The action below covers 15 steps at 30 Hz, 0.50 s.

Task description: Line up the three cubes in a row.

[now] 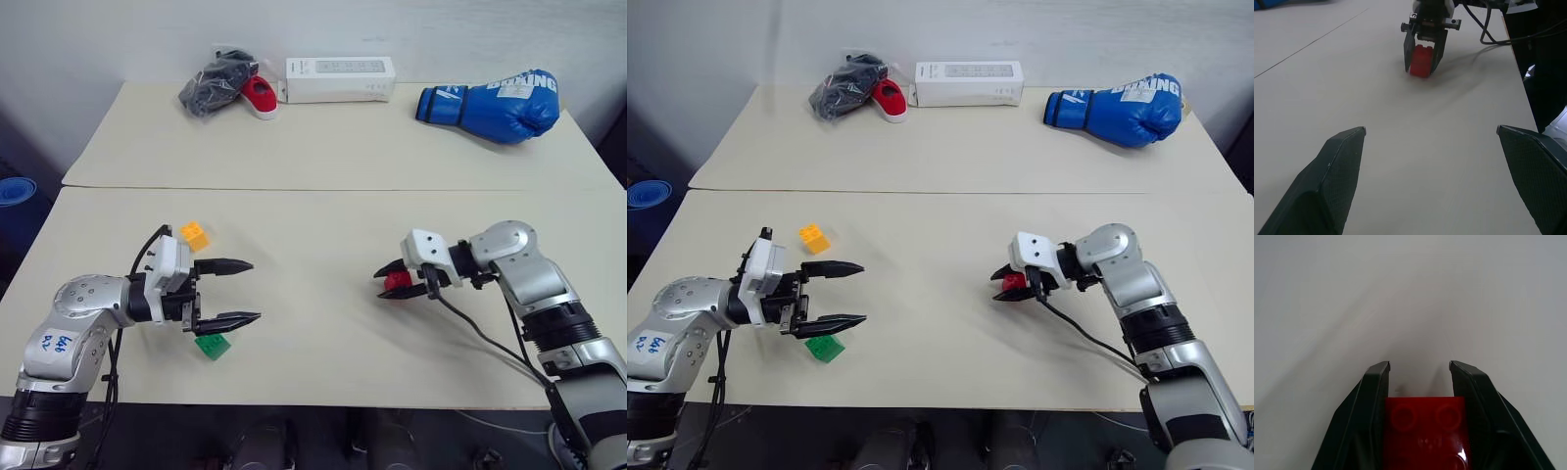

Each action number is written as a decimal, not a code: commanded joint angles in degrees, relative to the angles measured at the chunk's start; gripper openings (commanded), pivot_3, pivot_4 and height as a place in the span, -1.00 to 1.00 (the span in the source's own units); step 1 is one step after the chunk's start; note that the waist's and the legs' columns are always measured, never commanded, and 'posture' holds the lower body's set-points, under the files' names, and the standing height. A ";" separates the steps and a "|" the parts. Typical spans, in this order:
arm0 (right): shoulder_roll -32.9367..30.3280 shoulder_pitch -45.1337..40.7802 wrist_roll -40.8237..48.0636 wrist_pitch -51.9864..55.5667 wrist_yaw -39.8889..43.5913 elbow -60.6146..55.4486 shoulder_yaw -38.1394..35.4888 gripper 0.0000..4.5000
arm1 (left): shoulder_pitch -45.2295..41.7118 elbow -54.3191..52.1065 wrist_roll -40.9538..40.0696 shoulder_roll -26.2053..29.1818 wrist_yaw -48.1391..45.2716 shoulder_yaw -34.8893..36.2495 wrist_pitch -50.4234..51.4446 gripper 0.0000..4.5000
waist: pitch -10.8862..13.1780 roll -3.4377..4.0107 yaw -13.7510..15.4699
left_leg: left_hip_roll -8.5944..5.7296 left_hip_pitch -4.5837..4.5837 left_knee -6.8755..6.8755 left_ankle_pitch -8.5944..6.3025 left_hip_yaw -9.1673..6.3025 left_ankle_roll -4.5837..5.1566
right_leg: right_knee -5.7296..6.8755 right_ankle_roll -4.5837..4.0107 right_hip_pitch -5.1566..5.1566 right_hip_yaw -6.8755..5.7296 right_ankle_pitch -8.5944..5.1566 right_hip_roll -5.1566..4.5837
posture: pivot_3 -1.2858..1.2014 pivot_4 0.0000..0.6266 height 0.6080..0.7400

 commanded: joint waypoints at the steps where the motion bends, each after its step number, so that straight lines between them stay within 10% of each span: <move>1: 0.07 0.59 0.35 1.99 -0.95 -2.46 -0.48 -0.33 | 0.57 -2.23 -0.20 0.30 0.38 1.42 -1.08 1.00 | 0.00 -0.01 -0.11 | 0.02 0.00 0.04 0.00 -0.01 0.00 | 0.04 0.00 0.00 -0.01 0.00 0.01 | 0.03 -0.52 1.00; 9: 0.60 1.30 1.73 4.19 -2.01 -3.44 -1.00 -0.33 | 1.48 -2.72 -0.45 0.29 1.11 1.68 -1.14 1.00 | 0.00 -0.02 -0.14 | 0.05 0.03 0.11 0.04 -0.04 -0.05 | 0.18 -0.01 0.00 0.00 0.00 0.01 | 0.03 -0.52 1.00; 15: -0.01 0.18 4.05 2.40 -0.99 -5.48 -2.76 0.51 | 1.64 -2.35 -0.42 0.67 1.09 2.23 -1.28 1.00 | 0.00 -0.02 -0.15 | 0.05 0.03 0.11 0.04 -0.04 -0.05 | 0.19 -0.01 0.00 -0.01 0.00 0.01 | 0.03 -0.52 1.00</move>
